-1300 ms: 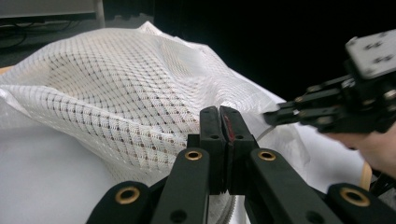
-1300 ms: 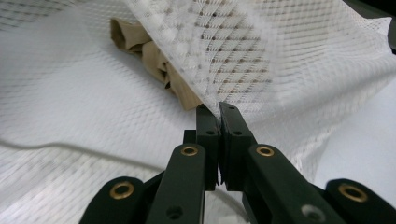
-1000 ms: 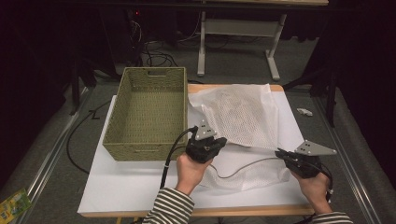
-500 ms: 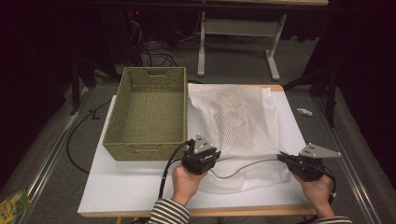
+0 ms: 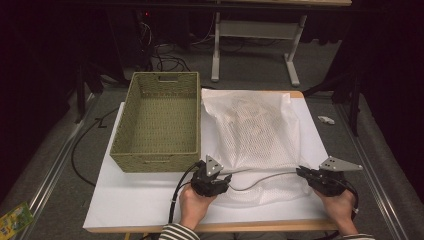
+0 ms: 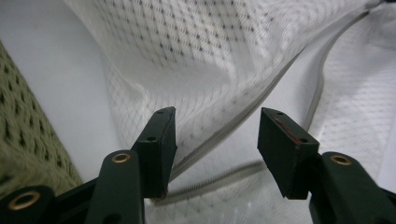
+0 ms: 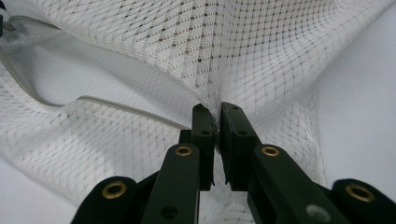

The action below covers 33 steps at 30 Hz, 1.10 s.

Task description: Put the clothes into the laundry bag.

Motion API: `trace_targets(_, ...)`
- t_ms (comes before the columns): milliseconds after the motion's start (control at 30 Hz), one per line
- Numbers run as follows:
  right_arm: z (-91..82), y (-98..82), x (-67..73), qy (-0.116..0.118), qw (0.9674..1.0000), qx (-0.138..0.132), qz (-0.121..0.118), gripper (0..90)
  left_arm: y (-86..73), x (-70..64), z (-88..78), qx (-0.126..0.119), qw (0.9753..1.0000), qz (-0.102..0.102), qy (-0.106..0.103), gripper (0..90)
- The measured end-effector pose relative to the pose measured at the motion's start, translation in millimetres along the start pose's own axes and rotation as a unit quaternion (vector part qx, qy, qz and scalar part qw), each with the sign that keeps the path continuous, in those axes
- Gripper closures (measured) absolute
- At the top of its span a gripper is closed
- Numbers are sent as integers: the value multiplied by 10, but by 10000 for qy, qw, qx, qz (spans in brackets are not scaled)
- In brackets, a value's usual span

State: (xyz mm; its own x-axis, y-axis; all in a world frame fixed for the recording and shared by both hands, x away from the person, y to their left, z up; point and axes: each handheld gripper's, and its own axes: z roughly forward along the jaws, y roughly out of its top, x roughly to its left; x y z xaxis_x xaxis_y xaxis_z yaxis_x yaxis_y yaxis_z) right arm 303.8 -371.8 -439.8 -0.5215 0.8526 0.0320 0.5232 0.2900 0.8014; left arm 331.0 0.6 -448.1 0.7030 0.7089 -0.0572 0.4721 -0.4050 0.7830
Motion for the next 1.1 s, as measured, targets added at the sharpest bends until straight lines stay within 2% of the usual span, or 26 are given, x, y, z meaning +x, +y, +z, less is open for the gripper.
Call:
trace_targets(100, 16, -25, -10, -18, 10000, 69, 33, 837, -42, 15, 31, 89, 9999, -20, 53, 498)
trace_targets(133, 26, -32, -20, -29, 10000, 63, -2, 830, -72, 44, 69, 185, 9997, -114, 77, 517)
trace_targets(167, 26, -32, -20, -29, 10000, 63, -2, 830, -72, 44, 69, 185, 9997, -114, 77, 558)
trace_targets(200, 41, -51, -24, -82, 9999, 108, -33, 798, -100, 69, 113, 384, 9989, -165, 213, 603)
trace_targets(267, 55, -76, -22, -177, 9997, 149, -18, 772, -133, 85, 145, 480, 9983, -194, 254, 680)
trace_targets(367, 67, -107, -32, -238, 9995, 207, -16, 727, -156, 90, 162, 549, 9980, -175, 261, 771)
trace_targets(433, 85, -150, -48, -333, 9988, 353, 14, 659, -159, 91, 155, 599, 9977, -179, 254, 822)
trace_targets(567, 108, -194, -70, -460, 9974, 557, -29, 626, -154, 80, 141, 599, 9977, -167, 257, 854)
trace_targets(633, 128, -233, -95, -511, 9965, 656, -36, 650, -150, 68, 124, 576, 9979, -162, 251, 856)
trace_targets(667, 142, -278, -118, -521, 9959, 737, -43, 747, -138, 55, 97, 516, 9982, -148, 262, 857)
trace_targets(700, 142, -278, -118, -521, 9959, 737, -43, 747, -138, 55, 97, 516, 9982, -148, 262, 857)
trace_targets(733, 124, -295, -137, -451, 9965, 709, -44, 852, -131, 46, 76, 477, 9984, -141, 270, 857)
trace_targets(767, 115, -296, -136, -467, 9962, 730, -59, 884, -120, 34, 32, 399, 9988, -122, 271, 857)
trace_targets(800, 102, -297, -134, -483, 9960, 746, -116, 893, -114, 28, 9, 372, 9989, -118, 266, 857)
trace_targets(967, -2, -304, -109, -513, 9968, 599, -86, 896, -119, 5, -76, 281, 9994, -101, 186, 857)
trace_targets(1033, -87, -344, -99, -458, 9976, 512, -38, 896, -152, 2, -90, 283, 9994, -143, 115, 856)
trace_targets(1100, -112, -394, -68, -431, 9976, 539, -15, 895, -222, -16, -89, 326, 9993, -157, 93, 855)
